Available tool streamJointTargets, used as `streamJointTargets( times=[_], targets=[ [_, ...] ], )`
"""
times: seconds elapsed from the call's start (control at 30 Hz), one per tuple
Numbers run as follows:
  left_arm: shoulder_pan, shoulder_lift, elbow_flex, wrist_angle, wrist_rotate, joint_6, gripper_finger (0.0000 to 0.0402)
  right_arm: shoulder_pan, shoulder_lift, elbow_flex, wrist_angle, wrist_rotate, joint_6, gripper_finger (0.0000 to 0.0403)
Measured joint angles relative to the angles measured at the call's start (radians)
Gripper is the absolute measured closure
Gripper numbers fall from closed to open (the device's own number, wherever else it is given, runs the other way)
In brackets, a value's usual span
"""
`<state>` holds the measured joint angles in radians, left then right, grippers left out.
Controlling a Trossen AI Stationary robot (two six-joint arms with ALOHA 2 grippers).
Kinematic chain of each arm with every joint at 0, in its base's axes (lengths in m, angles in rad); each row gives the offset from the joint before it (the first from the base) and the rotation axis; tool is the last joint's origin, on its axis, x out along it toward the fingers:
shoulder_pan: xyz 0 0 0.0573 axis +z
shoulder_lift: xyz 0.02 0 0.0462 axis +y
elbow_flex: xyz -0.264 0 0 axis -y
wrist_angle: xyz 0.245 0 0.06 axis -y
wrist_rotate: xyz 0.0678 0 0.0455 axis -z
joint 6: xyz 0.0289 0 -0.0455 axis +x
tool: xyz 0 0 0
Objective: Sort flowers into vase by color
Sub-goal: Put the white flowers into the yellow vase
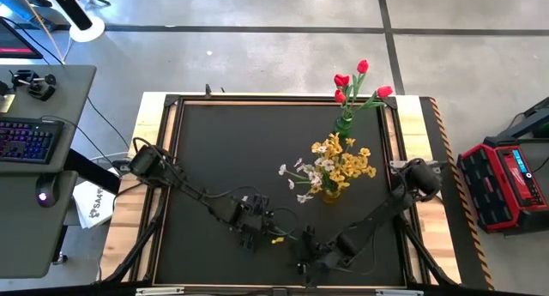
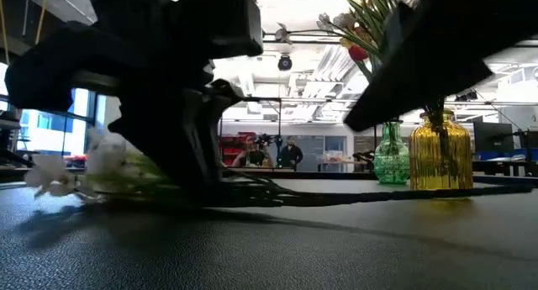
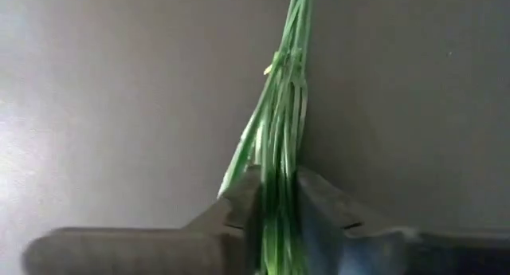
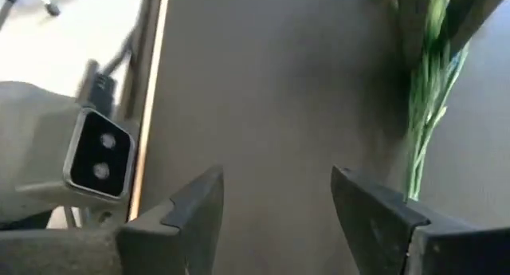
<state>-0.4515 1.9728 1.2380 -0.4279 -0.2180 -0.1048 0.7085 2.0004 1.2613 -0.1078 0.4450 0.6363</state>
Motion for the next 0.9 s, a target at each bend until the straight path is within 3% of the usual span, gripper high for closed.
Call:
streamJointTargets(
  times=[0.1, 0.33, 0.6, 0.7, 0.9],
  targets=[
    [-0.001, -0.009, 0.023, -0.026, 0.006, -0.005, 0.0306, -0.006, 0.011, 0.000, -0.002, 0.010, 0.042, 0.0192],
    [-0.021, -0.032, 0.146, -0.276, -0.003, -0.114, 0.0241, -0.015, 0.014, 0.000, 0.075, 0.087, 0.014, 0.0208],
    [-0.110, -0.101, 0.189, -0.533, -0.114, -0.350, 0.0243, -0.034, 0.016, 0.000, 0.186, 0.155, -0.119, 0.0210],
    [-0.172, -0.124, 0.189, -0.613, -0.189, -0.457, 0.0246, -0.058, 0.036, 0.001, 0.178, 0.154, -0.124, 0.0193],
    [-0.299, -0.129, 0.189, -0.618, -0.346, -0.602, 0.0247, -0.114, 0.080, 0.000, 0.184, 0.131, -0.129, 0.0149]
  ],
)
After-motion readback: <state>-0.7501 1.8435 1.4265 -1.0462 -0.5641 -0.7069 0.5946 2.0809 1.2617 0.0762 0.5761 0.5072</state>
